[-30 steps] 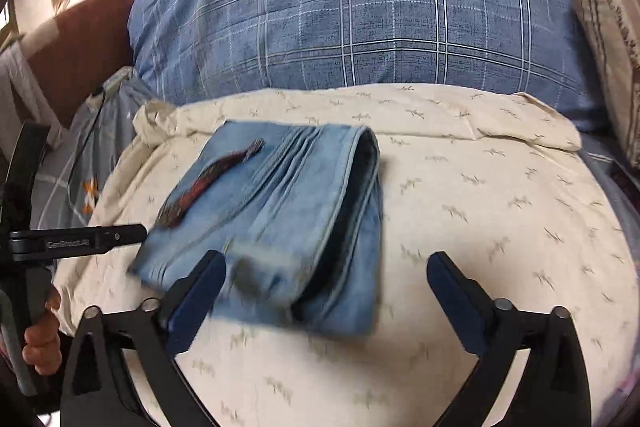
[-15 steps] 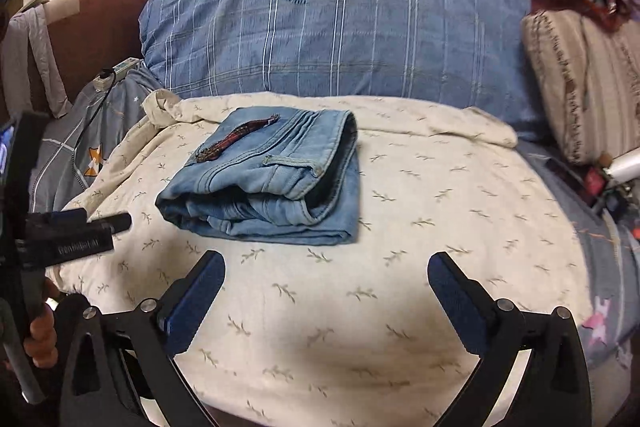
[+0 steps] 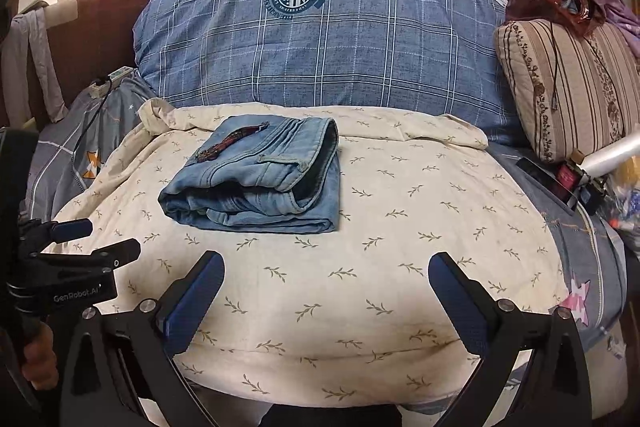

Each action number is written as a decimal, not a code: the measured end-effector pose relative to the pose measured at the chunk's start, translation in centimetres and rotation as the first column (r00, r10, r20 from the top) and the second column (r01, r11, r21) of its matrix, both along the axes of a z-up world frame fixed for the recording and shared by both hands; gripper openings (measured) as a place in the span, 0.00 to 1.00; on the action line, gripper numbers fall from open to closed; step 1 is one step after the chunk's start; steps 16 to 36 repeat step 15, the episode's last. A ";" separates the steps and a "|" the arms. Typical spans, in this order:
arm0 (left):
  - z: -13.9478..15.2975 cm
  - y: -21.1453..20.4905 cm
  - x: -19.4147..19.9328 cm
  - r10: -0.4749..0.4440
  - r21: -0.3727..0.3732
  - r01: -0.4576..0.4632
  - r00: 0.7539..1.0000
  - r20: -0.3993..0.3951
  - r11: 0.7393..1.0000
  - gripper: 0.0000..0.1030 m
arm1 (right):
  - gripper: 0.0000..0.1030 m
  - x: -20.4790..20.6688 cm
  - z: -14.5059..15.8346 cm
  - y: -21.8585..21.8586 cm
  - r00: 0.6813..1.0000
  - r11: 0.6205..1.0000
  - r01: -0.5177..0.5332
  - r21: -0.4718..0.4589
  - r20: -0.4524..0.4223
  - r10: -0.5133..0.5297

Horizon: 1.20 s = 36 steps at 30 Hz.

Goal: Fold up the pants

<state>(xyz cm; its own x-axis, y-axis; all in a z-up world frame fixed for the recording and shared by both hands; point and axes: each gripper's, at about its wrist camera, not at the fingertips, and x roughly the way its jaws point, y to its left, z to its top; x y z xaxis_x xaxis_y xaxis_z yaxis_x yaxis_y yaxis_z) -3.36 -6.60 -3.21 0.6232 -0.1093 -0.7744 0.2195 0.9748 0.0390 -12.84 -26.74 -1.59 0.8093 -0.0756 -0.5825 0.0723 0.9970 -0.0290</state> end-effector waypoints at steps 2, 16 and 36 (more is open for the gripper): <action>0.1 -0.2 -0.3 -0.009 -0.005 0.009 1.000 -0.002 1.000 0.79 | 0.99 -0.1 0.0 0.0 1.000 1.000 0.005 -0.005 0.000 -0.005; 2.0 -1.2 -1.7 -0.068 -0.043 0.070 0.996 0.053 0.997 0.80 | 0.99 0.1 -0.7 0.1 1.000 1.000 0.006 -0.007 -0.028 -0.006; 2.0 -1.2 -1.7 -0.068 -0.043 0.070 0.996 0.053 0.997 0.80 | 0.99 0.1 -0.7 0.1 1.000 1.000 0.006 -0.007 -0.028 -0.006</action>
